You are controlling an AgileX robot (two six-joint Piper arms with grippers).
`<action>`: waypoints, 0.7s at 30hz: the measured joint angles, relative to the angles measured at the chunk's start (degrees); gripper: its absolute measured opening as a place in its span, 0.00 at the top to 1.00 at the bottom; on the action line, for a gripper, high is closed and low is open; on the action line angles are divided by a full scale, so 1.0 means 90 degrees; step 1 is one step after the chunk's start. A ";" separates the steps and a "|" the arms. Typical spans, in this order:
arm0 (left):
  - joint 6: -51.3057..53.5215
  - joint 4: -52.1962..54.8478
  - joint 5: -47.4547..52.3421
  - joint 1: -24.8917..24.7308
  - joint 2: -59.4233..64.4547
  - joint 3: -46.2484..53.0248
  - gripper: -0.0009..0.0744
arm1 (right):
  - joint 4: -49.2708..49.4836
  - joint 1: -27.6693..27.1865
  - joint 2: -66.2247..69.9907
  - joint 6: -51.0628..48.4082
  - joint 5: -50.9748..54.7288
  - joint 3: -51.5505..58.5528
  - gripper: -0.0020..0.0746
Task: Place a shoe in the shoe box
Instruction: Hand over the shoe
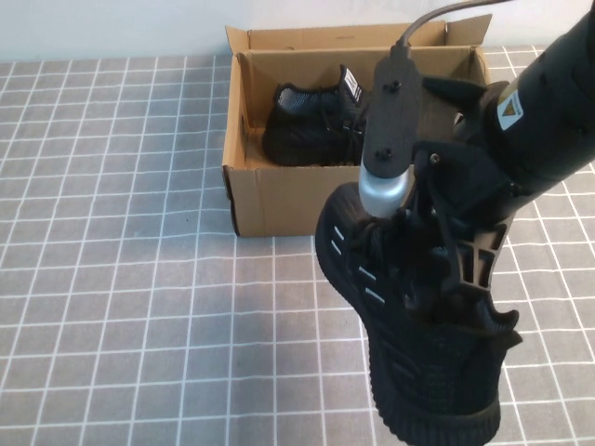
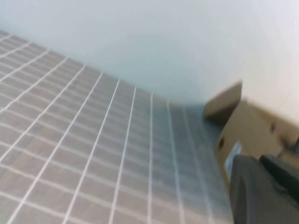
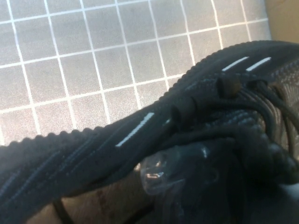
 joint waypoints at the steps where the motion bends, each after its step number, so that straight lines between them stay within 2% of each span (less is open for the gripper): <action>1: -0.0050 -0.0199 -0.0160 0.0000 0.0000 0.0000 0.99 | 0.0000 0.0000 0.0026 0.0000 -0.0012 0.0000 0.96; 6: -0.0225 -0.0783 -0.0327 -0.0016 0.0000 0.0000 0.99 | -0.0012 -0.0009 0.0104 0.0135 -0.0291 0.0000 0.96; 13: -0.0035 -0.0826 0.1550 -0.0016 0.1195 -0.1322 0.99 | -0.0047 -0.0009 0.0126 0.0203 -0.0572 0.0000 0.96; 18: 0.1111 -0.1014 0.2823 -0.0016 0.2744 -0.2686 0.99 | -0.0201 -0.0009 0.0126 0.0203 -0.0611 0.0000 0.96; 21: 0.2442 -0.1766 0.3486 -0.0016 0.3831 -0.3409 0.99 | -0.0357 -0.0009 0.0126 0.0238 -0.0635 0.0000 0.96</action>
